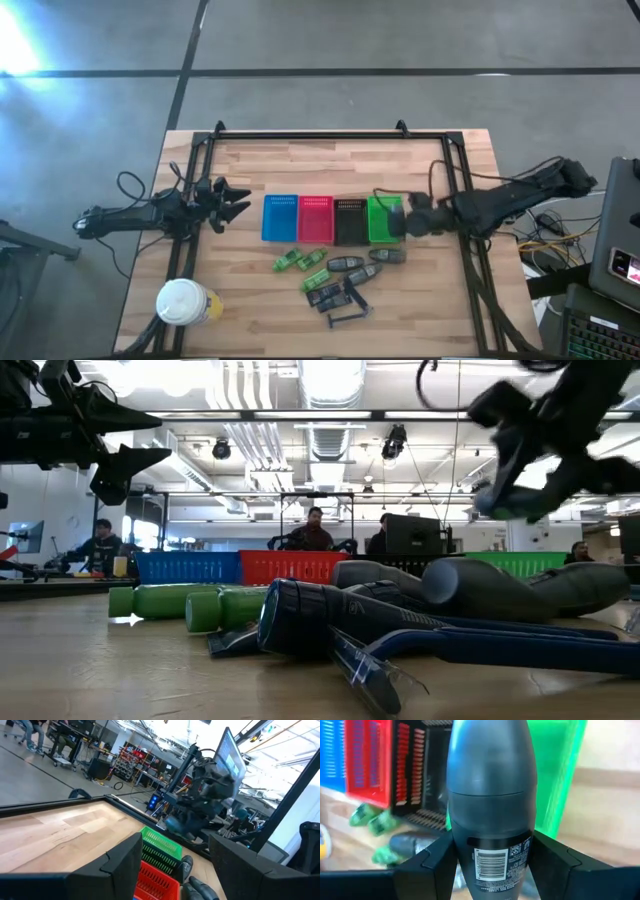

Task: Pick & Place Travel size toiletries
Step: Put the deodorant into the green bin

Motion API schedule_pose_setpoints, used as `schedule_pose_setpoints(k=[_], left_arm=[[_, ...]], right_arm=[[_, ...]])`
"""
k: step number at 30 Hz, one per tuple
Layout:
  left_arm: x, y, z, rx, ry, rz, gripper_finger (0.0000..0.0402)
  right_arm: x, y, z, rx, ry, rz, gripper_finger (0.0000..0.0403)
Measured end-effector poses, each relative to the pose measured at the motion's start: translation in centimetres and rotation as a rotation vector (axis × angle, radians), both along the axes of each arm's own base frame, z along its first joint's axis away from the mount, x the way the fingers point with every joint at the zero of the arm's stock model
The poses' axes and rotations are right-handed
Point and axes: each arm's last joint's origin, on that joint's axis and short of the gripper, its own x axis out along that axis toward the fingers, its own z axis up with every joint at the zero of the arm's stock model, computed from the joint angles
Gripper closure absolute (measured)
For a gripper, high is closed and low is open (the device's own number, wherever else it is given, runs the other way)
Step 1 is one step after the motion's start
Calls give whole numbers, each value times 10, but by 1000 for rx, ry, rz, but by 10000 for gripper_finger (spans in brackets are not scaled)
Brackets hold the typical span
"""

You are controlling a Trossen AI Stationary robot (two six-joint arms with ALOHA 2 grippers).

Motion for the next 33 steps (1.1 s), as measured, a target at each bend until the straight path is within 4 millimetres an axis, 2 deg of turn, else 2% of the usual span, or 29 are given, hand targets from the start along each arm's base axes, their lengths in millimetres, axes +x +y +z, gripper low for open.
schedule_pose_setpoints(k=[4,10,20,27,30,33], left_arm=[[0,0,0,0,0,0,168],[0,0,0,0,0,0,168],[0,0,0,0,0,0,167],[0,0,0,0,0,0,167],[0,0,0,0,0,0,167],[0,0,0,0,0,0,168]], right_arm=[[9,-25,-15,28,-29,-13,207],[20,-49,-37,97,46,20,202],[49,-52,-60,152,65,36,192],[59,-53,-60,123,77,58,131],[60,-50,-53,110,57,85,108],[57,-43,-37,62,54,118,86]])
